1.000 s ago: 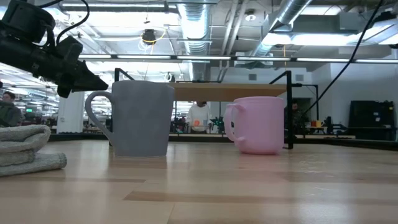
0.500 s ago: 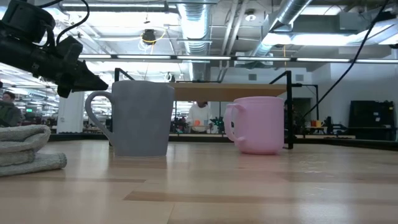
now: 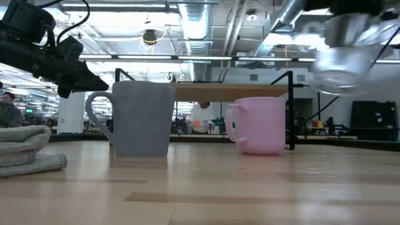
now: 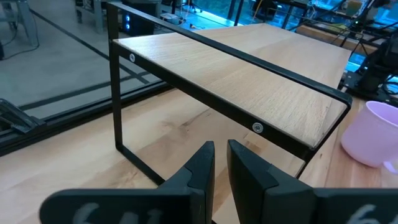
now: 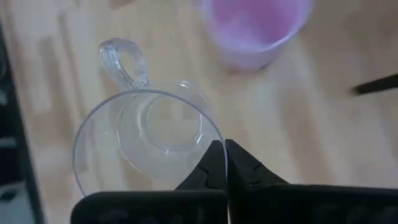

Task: Stack small to large cups/mugs on shelf
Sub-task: Put the transparent mug on the shelf

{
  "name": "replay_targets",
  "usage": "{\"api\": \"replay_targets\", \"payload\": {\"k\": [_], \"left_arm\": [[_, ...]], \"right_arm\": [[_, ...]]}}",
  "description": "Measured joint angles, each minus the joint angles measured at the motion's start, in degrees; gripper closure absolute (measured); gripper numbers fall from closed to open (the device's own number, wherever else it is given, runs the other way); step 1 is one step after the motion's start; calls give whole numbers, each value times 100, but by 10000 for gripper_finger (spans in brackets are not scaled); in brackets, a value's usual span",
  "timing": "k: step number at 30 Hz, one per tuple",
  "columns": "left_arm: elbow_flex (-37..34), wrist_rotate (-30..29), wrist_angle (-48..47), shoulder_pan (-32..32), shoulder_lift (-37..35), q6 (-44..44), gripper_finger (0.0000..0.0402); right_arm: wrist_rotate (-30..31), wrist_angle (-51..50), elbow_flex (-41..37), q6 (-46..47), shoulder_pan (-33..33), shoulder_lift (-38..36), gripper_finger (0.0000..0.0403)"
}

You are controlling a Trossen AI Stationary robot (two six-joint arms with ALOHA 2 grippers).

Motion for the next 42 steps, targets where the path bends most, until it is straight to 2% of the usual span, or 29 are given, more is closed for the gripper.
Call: {"api": "replay_targets", "payload": {"k": [5,9,13,20,25,28,32,37,42], "left_arm": [[0,0,-2,0,-1,17,368],[0,2,0,0,-2,17,368],[0,2,0,0,0,35,368],[0,-2,-6,0,6,14,368],[0,4,0,0,7,2,368],[0,2,0,0,7,-112,368],[0,-2,0,0,7,-360,368],[0,-37,0,0,7,-343,368],[0,-44,0,0,7,-127,368]], "right_arm": [[-23,-171,109,-597,-1101,-237,399],[-36,-501,666,-1083,-1834,-194,400],[-41,-752,1596,-1655,-2420,41,401],[-43,-2090,3584,-3059,-3579,970,401],[-301,-2663,4400,-4020,-4434,1700,401],[-599,-2981,4726,-4516,-4776,2078,401],[-641,-3317,5231,-4986,-4964,2543,401],[-965,-3231,5635,-5021,-5025,2952,401],[-971,-3336,6079,-5047,-5047,3403,401]]}}
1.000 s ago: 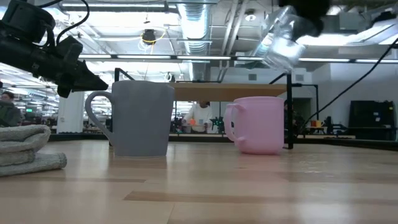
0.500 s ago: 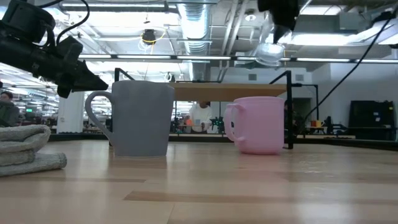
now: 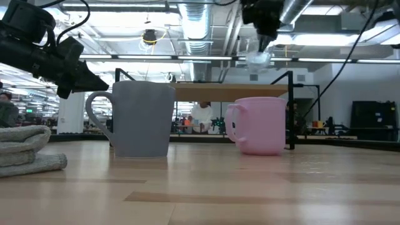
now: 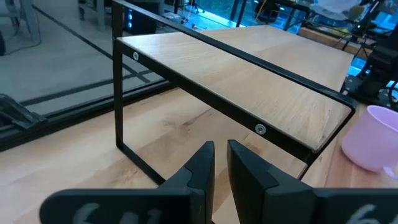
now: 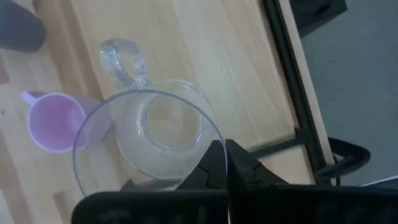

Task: Stack small to large cups/mugs on shelf
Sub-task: Put the transparent mug on the shelf

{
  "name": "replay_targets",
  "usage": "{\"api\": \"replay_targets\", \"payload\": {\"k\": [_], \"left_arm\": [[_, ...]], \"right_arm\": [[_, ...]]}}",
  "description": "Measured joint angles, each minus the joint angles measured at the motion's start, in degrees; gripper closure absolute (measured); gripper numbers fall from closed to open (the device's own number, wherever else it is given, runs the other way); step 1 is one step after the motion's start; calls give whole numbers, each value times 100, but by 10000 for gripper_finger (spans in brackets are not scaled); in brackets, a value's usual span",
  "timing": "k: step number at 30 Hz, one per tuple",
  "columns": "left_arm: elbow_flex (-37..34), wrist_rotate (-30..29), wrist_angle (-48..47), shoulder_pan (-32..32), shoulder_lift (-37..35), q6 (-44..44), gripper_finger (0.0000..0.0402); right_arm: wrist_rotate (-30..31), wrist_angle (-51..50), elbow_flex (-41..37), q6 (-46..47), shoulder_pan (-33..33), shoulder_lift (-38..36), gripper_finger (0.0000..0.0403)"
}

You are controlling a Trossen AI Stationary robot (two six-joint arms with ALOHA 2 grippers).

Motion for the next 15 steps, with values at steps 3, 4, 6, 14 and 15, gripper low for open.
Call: {"api": "replay_targets", "payload": {"k": [3,4,6,14,15], "left_arm": [[0,2,0,0,0,28,368],[0,0,0,0,0,28,368],[0,0,0,0,0,28,368],[0,0,0,0,0,30,368],[0,0,0,0,0,30,368]], "right_arm": [[-75,-7,240,-1,2,216,401],[-113,-8,297,-2,2,280,401],[-118,-7,346,-2,0,435,401],[-116,-9,371,-4,-9,742,401],[-116,-14,374,-2,-11,762,401]]}}
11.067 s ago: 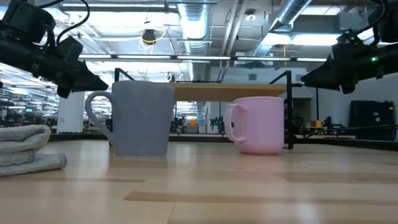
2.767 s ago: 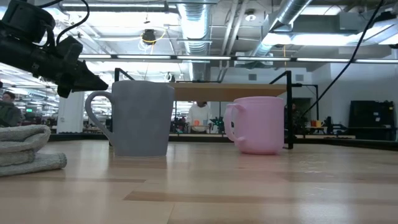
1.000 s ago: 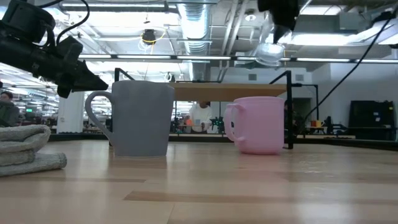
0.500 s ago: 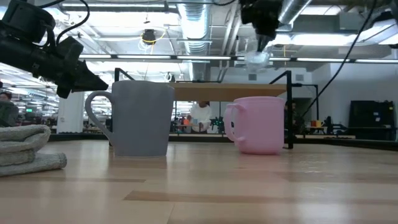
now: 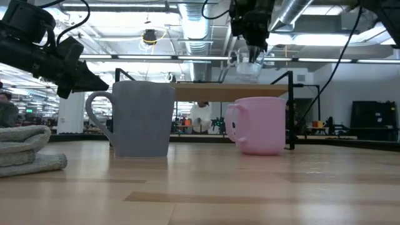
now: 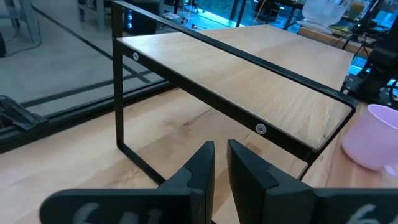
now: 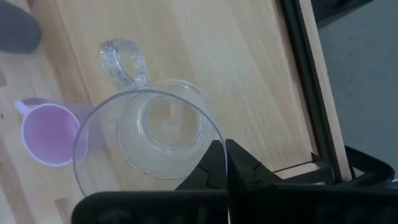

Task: Stack small to large cups/mugs on shelf
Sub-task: Put the transparent mug on the shelf

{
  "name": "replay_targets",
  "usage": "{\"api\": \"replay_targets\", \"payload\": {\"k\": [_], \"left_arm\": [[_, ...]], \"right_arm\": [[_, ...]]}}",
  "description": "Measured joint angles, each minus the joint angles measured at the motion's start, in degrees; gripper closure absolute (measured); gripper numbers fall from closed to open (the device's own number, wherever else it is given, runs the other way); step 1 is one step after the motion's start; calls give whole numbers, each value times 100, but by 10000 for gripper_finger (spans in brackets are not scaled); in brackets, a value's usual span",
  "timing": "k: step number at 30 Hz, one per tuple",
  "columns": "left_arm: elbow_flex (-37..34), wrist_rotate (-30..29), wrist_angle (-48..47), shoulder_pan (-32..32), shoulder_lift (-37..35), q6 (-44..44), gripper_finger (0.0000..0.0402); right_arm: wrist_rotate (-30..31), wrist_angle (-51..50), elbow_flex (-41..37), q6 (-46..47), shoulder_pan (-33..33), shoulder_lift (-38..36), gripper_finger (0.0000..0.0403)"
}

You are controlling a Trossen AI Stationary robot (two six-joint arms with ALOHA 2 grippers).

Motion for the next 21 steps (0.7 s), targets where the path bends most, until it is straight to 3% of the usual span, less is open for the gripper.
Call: {"api": "replay_targets", "payload": {"k": [21], "left_arm": [[0,-4,-2,0,0,6,368]], "right_arm": [[192,4,-335,13,-63,40,399]]}}
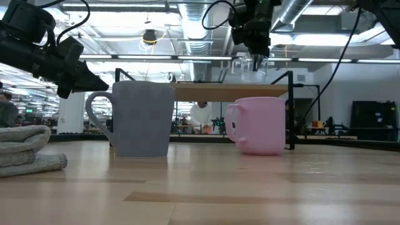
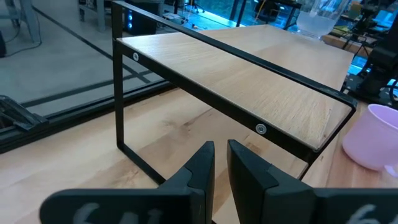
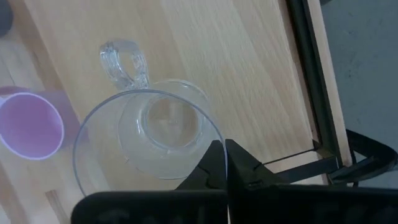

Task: Stack small to large cups/mugs on shelf
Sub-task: Put the transparent mug on the shelf

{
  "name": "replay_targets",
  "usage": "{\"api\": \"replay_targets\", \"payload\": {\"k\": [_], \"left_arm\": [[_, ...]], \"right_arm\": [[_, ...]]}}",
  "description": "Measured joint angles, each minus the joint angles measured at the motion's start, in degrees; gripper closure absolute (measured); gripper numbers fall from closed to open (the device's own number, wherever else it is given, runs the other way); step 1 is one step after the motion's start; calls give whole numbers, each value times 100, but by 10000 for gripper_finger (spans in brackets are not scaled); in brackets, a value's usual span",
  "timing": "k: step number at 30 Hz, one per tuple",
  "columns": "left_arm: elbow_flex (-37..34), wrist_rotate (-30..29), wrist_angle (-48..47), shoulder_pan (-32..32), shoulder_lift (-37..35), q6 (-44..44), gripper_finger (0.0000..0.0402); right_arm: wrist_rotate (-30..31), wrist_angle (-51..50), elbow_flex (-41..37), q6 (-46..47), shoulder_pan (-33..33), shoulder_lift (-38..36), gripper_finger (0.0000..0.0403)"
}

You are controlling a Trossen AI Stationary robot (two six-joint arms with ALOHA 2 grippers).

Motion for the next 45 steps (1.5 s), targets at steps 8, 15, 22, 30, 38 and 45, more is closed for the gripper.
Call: {"api": "replay_targets", "payload": {"k": [8,15,22,30,38,45], "left_arm": [[0,0,0,0,0,0,368],[0,0,0,0,0,0,368],[0,0,0,0,0,0,368],[0,1,-1,0,0,0,368],[0,0,0,0,2,0,368],[0,0,-2,0,2,0,368]], "right_arm": [[-2,0,-1,-2,0,0,397],[0,0,-2,24,4,0,398],[17,0,-4,133,4,0,397],[17,0,-4,138,4,-2,381],[17,0,-4,138,13,-2,354],[-4,0,-4,134,52,-4,315]]}}
